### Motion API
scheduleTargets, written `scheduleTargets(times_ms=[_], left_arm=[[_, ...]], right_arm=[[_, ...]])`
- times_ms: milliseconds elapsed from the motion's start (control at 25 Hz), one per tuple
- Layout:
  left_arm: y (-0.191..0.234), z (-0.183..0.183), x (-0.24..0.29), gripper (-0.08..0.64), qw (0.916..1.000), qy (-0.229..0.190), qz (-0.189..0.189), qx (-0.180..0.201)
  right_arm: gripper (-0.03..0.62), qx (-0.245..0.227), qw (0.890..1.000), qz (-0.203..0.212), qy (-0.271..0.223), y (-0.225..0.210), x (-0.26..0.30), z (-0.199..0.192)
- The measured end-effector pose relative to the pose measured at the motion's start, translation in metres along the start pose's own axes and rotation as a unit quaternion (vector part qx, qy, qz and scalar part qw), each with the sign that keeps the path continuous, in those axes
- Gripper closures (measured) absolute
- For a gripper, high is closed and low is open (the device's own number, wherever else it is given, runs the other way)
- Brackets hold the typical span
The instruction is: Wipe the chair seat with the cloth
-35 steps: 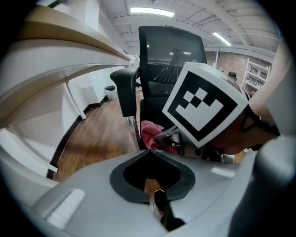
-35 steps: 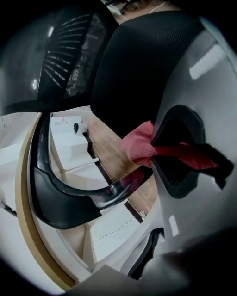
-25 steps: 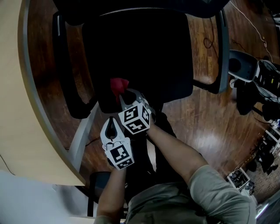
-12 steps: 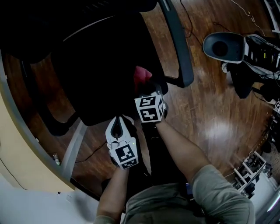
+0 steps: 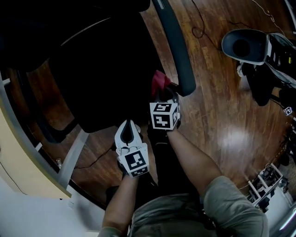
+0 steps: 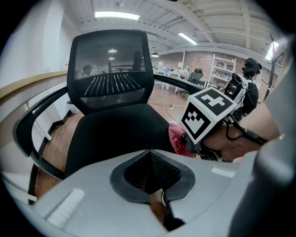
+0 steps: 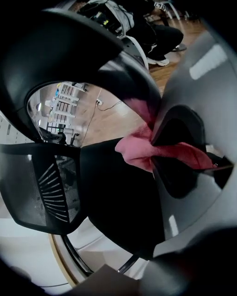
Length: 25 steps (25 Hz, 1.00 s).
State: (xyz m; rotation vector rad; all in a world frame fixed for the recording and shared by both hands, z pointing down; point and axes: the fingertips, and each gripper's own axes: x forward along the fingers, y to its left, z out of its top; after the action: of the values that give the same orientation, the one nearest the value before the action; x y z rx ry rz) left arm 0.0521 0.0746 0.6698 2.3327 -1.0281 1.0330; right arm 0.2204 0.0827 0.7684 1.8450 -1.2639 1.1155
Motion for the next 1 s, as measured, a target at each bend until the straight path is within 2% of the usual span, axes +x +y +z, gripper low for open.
scheduleTargets(times_ms=[200,360,440,560,760,1000], left_arm=[[0.009,-0.008,-0.006,0.555,1.0,-0.003,0.0,-0.006],[0.047,-0.02,-0.026,0.555,0.9995,-0.008,0.02,-0.022],[0.077,-0.03,-0.042,0.555,0.9986,-0.006,0.039,-0.035],[0.121,-0.046,-0.068,0.555,0.996,-0.007,0.07,-0.054],[0.178,-0.079,-0.101,0.555,0.9922,-0.004,0.097,-0.078],[0.224,-0.113,-0.118,0.555,0.9879,-0.003,0.115,-0.105]], right_arm=[[0.528,0.006,1.0,-0.014,-0.006,0.0,0.001,0.001],[0.528,0.007,0.999,-0.016,-0.031,0.023,-0.016,0.008],[0.528,-0.003,0.999,0.008,-0.044,0.056,-0.03,0.012],[0.528,-0.039,0.995,0.068,-0.066,0.129,-0.054,0.018],[0.528,-0.104,0.979,0.158,-0.082,0.257,-0.084,0.007],[0.528,-0.155,0.96,0.221,-0.076,0.36,-0.093,-0.014]])
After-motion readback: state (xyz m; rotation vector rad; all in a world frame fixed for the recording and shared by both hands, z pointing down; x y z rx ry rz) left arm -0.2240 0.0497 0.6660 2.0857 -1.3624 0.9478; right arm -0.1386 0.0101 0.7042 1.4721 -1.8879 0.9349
